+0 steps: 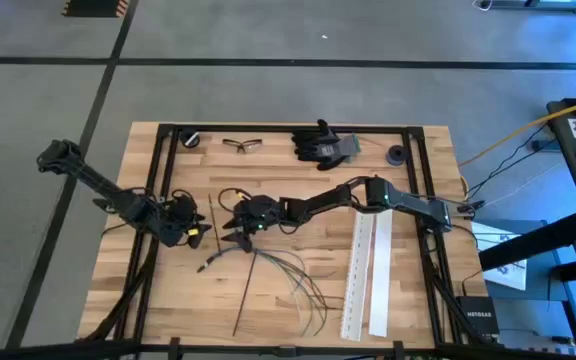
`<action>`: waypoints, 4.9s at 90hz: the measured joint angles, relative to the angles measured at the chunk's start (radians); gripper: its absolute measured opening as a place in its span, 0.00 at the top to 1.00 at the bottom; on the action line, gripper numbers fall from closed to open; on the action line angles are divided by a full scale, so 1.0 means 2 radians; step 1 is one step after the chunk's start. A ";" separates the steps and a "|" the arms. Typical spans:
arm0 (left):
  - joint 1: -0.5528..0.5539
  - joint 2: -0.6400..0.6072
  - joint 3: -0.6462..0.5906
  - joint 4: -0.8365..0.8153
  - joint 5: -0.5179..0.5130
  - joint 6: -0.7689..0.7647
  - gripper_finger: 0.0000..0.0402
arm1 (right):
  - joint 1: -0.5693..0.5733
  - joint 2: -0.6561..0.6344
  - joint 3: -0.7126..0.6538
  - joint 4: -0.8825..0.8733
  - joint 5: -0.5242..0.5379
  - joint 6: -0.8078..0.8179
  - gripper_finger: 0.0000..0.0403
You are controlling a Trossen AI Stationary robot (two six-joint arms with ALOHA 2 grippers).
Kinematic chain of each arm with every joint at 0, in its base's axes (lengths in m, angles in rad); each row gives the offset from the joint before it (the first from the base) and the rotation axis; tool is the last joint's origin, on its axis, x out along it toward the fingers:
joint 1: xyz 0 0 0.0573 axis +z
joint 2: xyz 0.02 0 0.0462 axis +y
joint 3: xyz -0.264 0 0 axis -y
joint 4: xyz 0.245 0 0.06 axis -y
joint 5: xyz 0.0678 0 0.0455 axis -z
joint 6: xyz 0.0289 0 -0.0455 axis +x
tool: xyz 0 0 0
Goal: Ziptie cables
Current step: Wrap the zip tie on the cables
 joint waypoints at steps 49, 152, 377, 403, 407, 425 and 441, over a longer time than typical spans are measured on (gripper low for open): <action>0.000 0.000 0.000 0.000 0.000 0.000 0.52 | 0.001 -0.004 0.000 0.015 0.004 -0.008 0.49; 0.004 0.002 0.000 0.000 -0.002 -0.002 0.52 | 0.005 -0.002 0.000 0.014 0.012 -0.002 0.49; 0.042 0.149 -0.052 0.350 0.027 0.254 0.99 | 0.027 -0.128 -0.067 -0.177 0.075 -0.096 0.49; 0.042 0.149 -0.042 0.350 0.005 0.303 1.00 | 0.054 -0.100 -0.117 -0.004 0.192 0.005 0.49; 0.042 0.149 -0.042 0.353 0.003 0.302 1.00 | 0.058 -0.087 -0.112 0.017 0.210 0.023 0.49; 0.042 0.149 -0.042 0.352 -0.020 0.280 1.00 | 0.078 -0.035 -0.079 0.049 0.312 0.073 0.51; 0.042 0.149 -0.042 0.356 -0.057 0.255 1.00 | 0.080 -0.020 -0.047 0.060 0.305 0.046 0.59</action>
